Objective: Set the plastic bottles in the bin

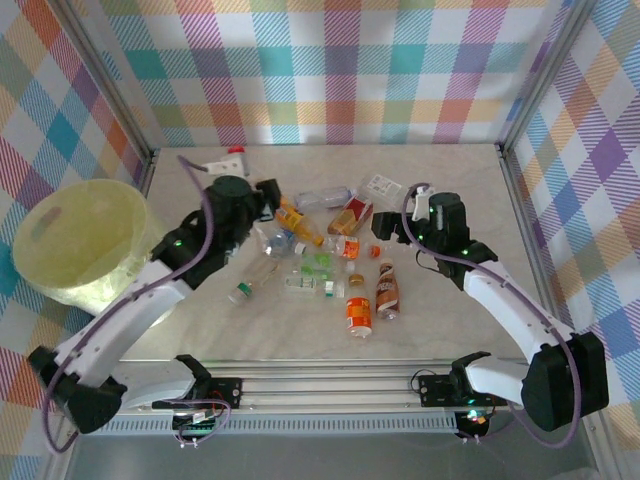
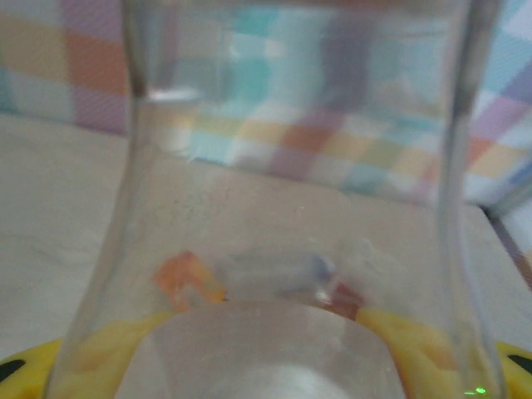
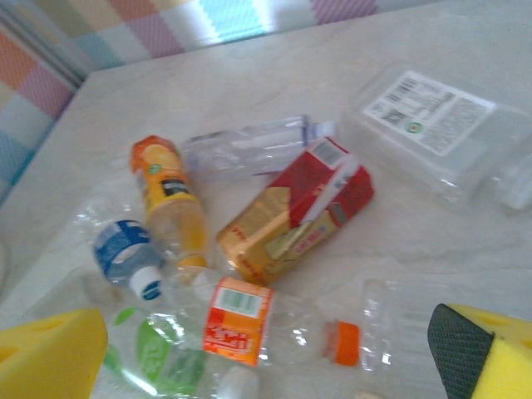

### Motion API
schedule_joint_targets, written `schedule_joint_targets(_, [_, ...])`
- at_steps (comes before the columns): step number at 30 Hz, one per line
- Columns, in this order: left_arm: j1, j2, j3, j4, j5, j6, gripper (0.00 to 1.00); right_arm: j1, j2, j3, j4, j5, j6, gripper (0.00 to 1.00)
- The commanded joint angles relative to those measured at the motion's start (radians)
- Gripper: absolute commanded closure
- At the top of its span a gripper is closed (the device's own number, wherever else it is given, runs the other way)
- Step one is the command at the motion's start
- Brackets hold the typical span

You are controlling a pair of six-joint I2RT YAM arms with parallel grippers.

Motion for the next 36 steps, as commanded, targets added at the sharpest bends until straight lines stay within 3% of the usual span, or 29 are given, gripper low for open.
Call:
schedule_joint_targets(1, [-0.005,-0.089,0.090,-0.126,-0.222,0.160,0.47,0.007,-0.016,-0.010,0.069,0.089,0.001,0.00])
schedule_joint_targets(7, [-0.004,-0.169,0.270,-0.210,-0.431,0.336,0.47,0.006,-0.005,-0.022,0.092,0.127,-0.010,0.00])
schedule_joint_targets(10, [0.007,-0.183,0.296,-0.150,-0.621,0.443,0.47,0.007,0.000,-0.026,0.111,0.128,-0.012,0.00])
schedule_joint_targets(12, [0.046,-0.181,0.297,-0.101,-0.683,0.508,0.46,0.007,-0.001,-0.029,0.120,0.124,-0.009,0.00])
schedule_joint_targets(14, [0.134,-0.177,0.296,-0.086,-0.676,0.518,0.46,0.007,-0.006,-0.033,0.133,0.120,-0.010,0.00])
schedule_joint_targets(19, [0.460,-0.138,0.288,-0.151,-0.561,0.416,0.46,0.006,-0.026,-0.042,0.141,0.117,-0.032,0.00])
schedule_joint_targets(25, [0.819,-0.040,0.267,-0.219,-0.280,0.262,0.46,0.007,-0.060,-0.054,0.112,0.144,-0.050,0.00])
schedule_joint_targets(29, [1.017,-0.028,0.184,-0.176,-0.015,0.171,0.45,0.006,-0.075,-0.069,0.105,0.155,-0.074,0.00])
schedule_joint_targets(32, [1.072,-0.020,0.109,-0.089,0.126,0.152,0.44,0.005,-0.075,-0.079,0.110,0.161,-0.086,0.00])
schedule_joint_targets(36, [1.073,-0.008,0.022,-0.008,0.248,0.122,0.44,0.006,-0.075,-0.081,0.105,0.158,-0.091,0.00])
